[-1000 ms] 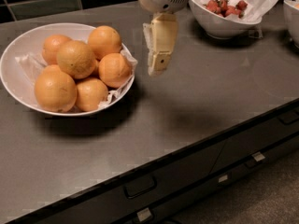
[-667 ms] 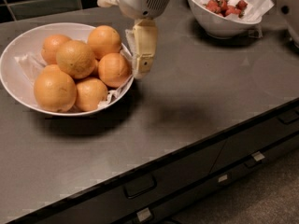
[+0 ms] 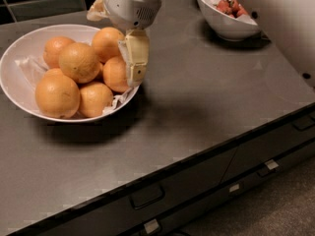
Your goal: Pick orange from white bowl
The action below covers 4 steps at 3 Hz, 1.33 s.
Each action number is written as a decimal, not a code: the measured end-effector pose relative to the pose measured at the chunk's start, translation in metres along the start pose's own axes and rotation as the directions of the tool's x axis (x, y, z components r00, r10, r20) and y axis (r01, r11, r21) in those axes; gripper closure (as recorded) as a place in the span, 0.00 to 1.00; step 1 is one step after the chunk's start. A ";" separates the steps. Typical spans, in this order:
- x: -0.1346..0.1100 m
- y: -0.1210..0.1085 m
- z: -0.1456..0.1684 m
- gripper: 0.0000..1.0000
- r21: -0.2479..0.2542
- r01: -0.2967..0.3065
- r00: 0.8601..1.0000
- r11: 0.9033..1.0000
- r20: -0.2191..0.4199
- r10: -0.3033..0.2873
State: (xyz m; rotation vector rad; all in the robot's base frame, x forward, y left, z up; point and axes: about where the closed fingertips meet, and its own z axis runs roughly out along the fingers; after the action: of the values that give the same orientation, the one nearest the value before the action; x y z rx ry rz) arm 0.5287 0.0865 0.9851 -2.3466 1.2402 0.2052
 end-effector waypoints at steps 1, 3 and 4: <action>-0.008 -0.009 0.005 0.00 -0.005 0.027 1.000 1.000 0.009 -0.027; -0.035 -0.027 0.021 0.06 -0.047 0.111 0.993 0.993 0.046 -0.109; -0.041 -0.030 0.032 0.11 -0.075 0.125 0.990 0.989 0.069 -0.120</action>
Offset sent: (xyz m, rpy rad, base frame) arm 0.0030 0.0510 0.0078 -0.0121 -0.0025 0.1428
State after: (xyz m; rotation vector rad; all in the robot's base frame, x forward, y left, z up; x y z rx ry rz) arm 0.5320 0.1460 0.9809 -2.4540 1.0716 0.2912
